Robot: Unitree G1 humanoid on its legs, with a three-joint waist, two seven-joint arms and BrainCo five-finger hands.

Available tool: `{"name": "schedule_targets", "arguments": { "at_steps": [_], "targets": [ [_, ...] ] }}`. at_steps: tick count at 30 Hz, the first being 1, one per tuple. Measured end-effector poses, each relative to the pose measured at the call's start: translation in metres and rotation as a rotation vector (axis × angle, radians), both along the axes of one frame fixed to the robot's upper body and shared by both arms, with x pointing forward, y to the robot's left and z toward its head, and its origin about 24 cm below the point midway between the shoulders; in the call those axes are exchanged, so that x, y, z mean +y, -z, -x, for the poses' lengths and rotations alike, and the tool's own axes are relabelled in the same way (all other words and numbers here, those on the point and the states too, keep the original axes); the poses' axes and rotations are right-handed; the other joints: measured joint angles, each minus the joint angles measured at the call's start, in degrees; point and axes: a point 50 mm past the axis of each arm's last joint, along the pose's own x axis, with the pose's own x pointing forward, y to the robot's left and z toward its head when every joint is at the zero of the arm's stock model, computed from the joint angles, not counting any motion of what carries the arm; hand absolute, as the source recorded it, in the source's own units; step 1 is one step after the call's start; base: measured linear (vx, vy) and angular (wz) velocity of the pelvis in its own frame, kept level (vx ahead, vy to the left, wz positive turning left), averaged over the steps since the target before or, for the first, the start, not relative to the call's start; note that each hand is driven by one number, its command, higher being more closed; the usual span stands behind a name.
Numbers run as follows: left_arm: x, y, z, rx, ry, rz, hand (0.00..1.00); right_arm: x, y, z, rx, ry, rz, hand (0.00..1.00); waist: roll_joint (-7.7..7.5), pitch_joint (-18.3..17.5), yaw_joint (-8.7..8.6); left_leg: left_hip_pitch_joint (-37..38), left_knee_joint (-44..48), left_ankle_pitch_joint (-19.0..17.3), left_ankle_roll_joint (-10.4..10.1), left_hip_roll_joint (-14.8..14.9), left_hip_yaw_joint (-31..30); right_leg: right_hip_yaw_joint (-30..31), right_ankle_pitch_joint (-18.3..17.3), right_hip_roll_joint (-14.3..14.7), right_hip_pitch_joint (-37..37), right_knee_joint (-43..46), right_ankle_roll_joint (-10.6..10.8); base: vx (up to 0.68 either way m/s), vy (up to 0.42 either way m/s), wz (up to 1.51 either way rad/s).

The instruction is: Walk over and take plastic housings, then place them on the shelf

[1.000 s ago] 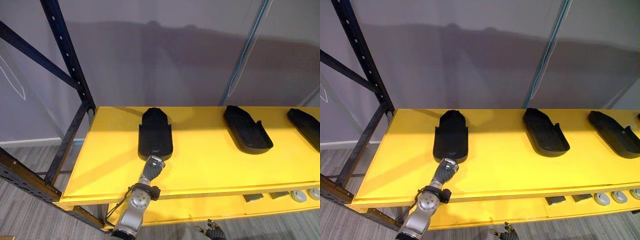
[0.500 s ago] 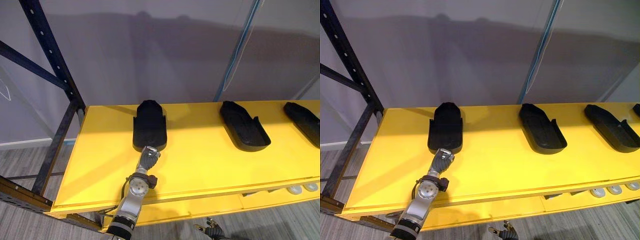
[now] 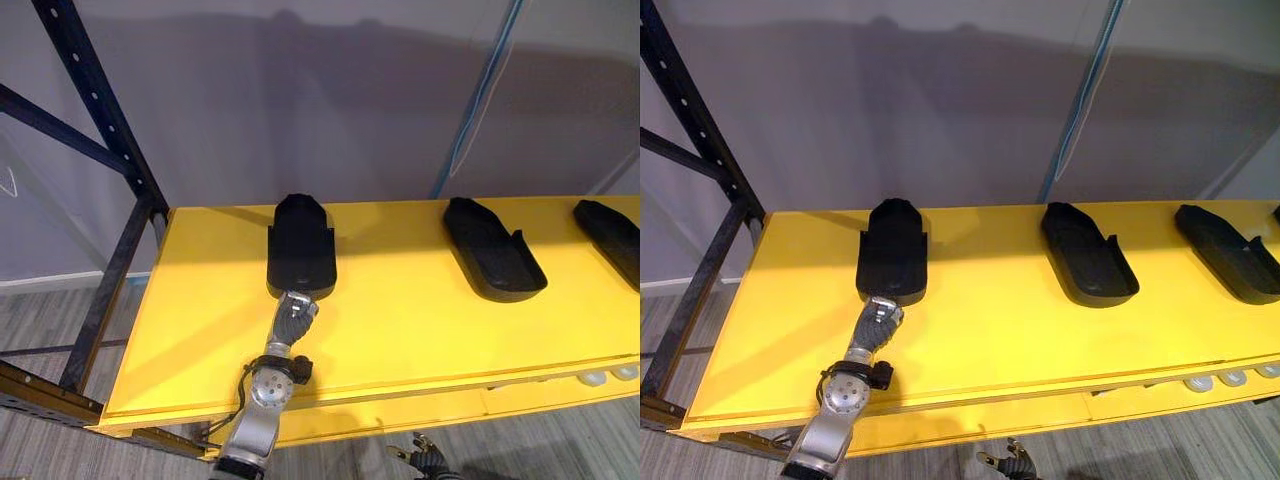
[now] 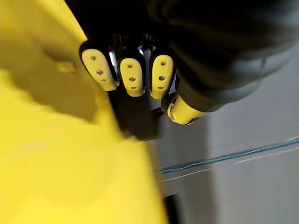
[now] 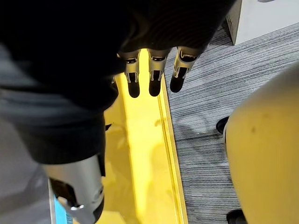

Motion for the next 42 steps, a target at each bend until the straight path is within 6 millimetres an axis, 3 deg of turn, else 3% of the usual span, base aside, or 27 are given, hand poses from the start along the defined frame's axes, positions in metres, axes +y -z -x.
{"name": "schedule_targets", "arguments": {
  "at_steps": [3,6,14,18,22,25,28,33,36,37,42],
  "targets": [
    [0.007,-0.034,0.006,-0.171,-0.034,0.042,1.0,-0.001,0.001,0.003,0.008,0.001,0.003,0.0,0.04,0.0,1.15,0.0,0.0,0.0,0.1,0.0,-0.8,-0.7,-0.1,0.0,0.4,0.2,0.1,-0.02,0.019,0.15],
    [0.028,-0.05,0.017,-0.264,-0.133,0.103,1.0,-0.003,0.001,0.003,0.005,0.004,0.006,0.0,0.27,0.1,1.4,0.1,-0.2,-0.2,0.4,0.1,-2.3,-1.2,-0.4,0.1,0.9,1.1,0.5,-0.02,0.012,0.22],
    [0.078,-0.062,0.051,-0.365,-0.387,0.182,1.0,-0.008,0.002,0.009,0.019,0.012,0.023,0.0,0.13,0.2,4.25,0.0,-0.2,-0.1,0.4,-0.3,-5.5,-3.3,-1.7,-0.2,2.1,2.5,0.4,-0.02,0.001,0.25],
    [0.097,-0.068,0.074,-0.424,-0.522,0.212,1.0,-0.01,0.002,0.011,0.022,0.037,0.029,0.0,0.27,0.3,4.53,0.1,-0.2,0.5,1.2,-0.9,-8.1,-6.1,-2.2,-0.8,3.3,3.2,0.9,-0.01,-0.011,0.3],
    [0.116,-0.062,0.087,-0.409,-0.659,0.207,1.0,-0.005,0.002,0.013,0.024,0.045,0.022,0.0,0.12,0.2,5.78,0.2,-0.2,0.5,1.2,-1.0,-8.9,-7.3,-2.2,-1.2,3.9,3.3,0.9,-0.03,-0.007,0.15],
    [0.127,-0.042,0.095,-0.315,-0.745,0.2,1.0,-0.003,0.0,0.012,0.007,0.044,0.022,0.0,0.04,0.3,6.48,0.5,-0.2,0.5,1.2,-1.1,-9.0,-8.5,-2.2,-1.5,4.0,4.1,0.9,-0.04,0.0,0.06],
    [0.134,-0.008,0.098,-0.123,-0.782,0.179,1.0,0.001,0.0,0.011,0.005,0.026,0.021,0.0,-0.44,0.4,7.22,0.8,-0.2,0.5,1.2,-1.0,-8.1,-8.8,-2.4,-1.7,4.1,4.1,1.3,-0.05,-0.005,-0.05],
    [0.141,0.066,0.112,0.266,-0.843,0.169,1.0,0.015,-0.005,0.001,-0.04,-0.042,0.005,0.0,-1.34,0.7,7.12,-0.3,2.8,-0.6,1.2,-1.0,-6.4,-8.8,-3.6,-1.8,3.8,4.4,0.7,-0.05,-0.013,-0.08],
    [0.145,0.109,0.132,0.495,-0.894,0.174,1.0,0.019,-0.006,-0.001,-0.049,-0.046,-0.005,0.0,-1.67,0.9,7.09,-0.9,5.6,-2.3,1.2,-0.9,-5.2,-8.5,-4.5,-1.9,3.6,5.4,0.6,-0.02,0.001,-0.07],
    [0.145,0.129,0.143,0.6,-0.911,0.178,0.0,0.02,-0.006,-0.001,-0.05,-0.043,-0.008,0.0,-1.69,0.9,7.1,-1.1,7.0,-2.6,1.2,-0.9,-5.1,-8.5,-4.8,-2.2,3.5,5.8,0.6,0.01,0.007,-0.04],
    [0.123,0.194,0.18,1.006,-0.832,0.219,0.0,0.019,-0.006,-0.001,-0.048,-0.017,-0.012,0.0,-1.62,0.9,7.05,-2.1,9.5,-4.5,1.3,-1.8,-4.7,-8.4,-5.5,-3.3,3.4,5.8,1.2,0.03,0.023,-0.01]
  ]
}}
